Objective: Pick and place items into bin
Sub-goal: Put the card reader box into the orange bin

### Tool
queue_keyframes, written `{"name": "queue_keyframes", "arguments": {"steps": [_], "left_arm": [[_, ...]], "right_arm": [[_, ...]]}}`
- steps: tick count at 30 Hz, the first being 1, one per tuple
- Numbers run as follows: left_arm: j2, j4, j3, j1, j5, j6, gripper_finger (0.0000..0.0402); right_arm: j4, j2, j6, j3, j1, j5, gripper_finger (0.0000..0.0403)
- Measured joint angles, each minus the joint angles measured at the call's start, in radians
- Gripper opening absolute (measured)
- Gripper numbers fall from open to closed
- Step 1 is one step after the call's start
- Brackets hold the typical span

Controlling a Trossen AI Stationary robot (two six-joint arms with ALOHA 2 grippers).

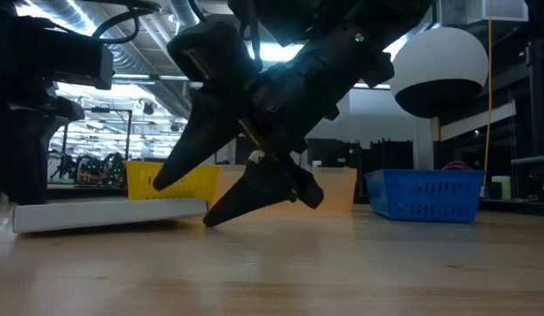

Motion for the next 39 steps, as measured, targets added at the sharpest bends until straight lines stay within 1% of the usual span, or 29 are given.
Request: {"name": "queue_keyframes", "arguments": {"steps": [9, 16, 21, 27, 36, 39], "left_arm": [[0.000, 0.005, 0.000, 0.000, -0.011, 0.001, 0.0003], [0.000, 0.007, 0.000, 0.000, -0.013, 0.002, 0.0003], [0.000, 0.016, 0.000, 0.000, -0.019, 0.008, 0.0003], [0.000, 0.021, 0.000, 0.000, -0.020, 0.010, 0.0003], [-0.002, 0.049, 0.000, -0.002, -0.008, 0.071, 0.0003], [-0.005, 0.041, 0.001, -0.009, -0.001, 0.073, 0.0003]], "right_arm": [[0.033, 0.004, 0.007, -0.002, 0.000, -0.014, 0.0252], [0.108, 0.009, -0.020, -0.004, 0.000, -0.018, 0.0251], [0.133, 0.009, -0.030, -0.004, 0.000, -0.044, 0.0233], [0.153, 0.007, -0.058, -0.004, 0.000, -0.044, 0.0182], [0.163, 0.000, -0.081, -0.001, 0.000, -0.050, 0.0069], [0.165, -0.001, -0.080, 0.000, -0.002, -0.059, 0.0040]]}}
